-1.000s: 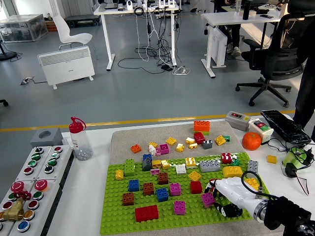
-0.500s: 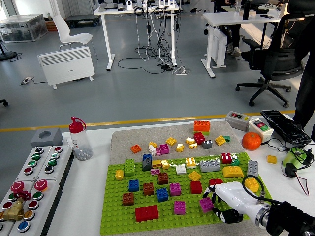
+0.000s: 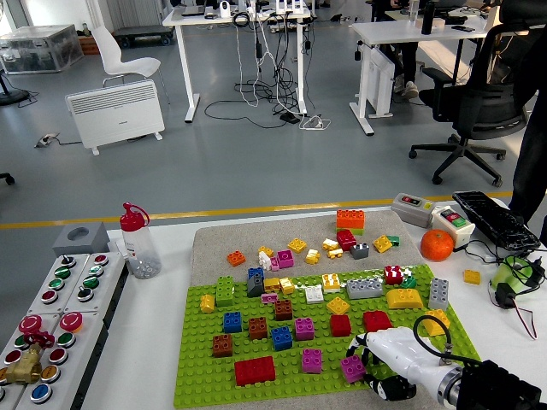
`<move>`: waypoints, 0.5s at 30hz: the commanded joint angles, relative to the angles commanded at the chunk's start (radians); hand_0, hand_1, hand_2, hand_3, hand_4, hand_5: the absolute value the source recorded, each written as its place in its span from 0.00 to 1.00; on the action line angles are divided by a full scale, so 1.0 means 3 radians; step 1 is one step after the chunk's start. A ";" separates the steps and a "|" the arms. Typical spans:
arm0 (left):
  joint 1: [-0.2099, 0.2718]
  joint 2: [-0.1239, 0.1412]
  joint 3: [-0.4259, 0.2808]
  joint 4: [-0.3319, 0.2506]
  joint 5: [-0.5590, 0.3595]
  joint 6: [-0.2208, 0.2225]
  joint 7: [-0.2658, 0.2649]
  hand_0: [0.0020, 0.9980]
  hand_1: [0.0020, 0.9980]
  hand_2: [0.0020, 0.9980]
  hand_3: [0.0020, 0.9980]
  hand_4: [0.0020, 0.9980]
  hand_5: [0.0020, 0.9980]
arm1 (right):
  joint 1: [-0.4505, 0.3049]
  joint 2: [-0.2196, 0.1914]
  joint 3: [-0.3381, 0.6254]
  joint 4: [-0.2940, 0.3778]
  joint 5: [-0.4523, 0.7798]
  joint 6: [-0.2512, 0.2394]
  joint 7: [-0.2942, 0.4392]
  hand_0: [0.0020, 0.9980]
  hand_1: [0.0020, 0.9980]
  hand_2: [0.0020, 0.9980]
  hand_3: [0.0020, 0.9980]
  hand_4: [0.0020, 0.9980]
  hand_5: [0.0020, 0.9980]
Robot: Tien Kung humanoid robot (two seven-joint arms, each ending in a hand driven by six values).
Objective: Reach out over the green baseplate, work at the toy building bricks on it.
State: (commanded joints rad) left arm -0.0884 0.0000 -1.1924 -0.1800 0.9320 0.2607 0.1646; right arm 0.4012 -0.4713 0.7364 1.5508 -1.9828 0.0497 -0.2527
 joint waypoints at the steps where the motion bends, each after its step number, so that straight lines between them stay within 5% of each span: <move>1: 0.0002 0.0000 -0.0001 0.0000 0.0002 0.0000 0.0001 0.67 0.62 0.57 0.47 0.24 1.00 | -0.0003 -0.0002 0.0001 0.0000 -0.0001 0.0001 -0.0003 0.44 0.53 0.56 0.56 0.51 0.04; 15: 0.0031 0.0000 -0.0018 0.0000 0.0033 -0.0005 0.0010 0.67 0.62 0.57 0.48 0.24 1.00 | -0.0053 -0.0001 -0.0007 0.0028 0.0012 -0.0019 -0.0017 0.44 0.54 0.56 0.57 0.53 0.06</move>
State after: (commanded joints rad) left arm -0.0790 0.0000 -1.1978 -0.1800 0.9421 0.2592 0.1678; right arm 0.3852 -0.4717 0.7344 1.5593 -1.9793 0.0439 -0.2577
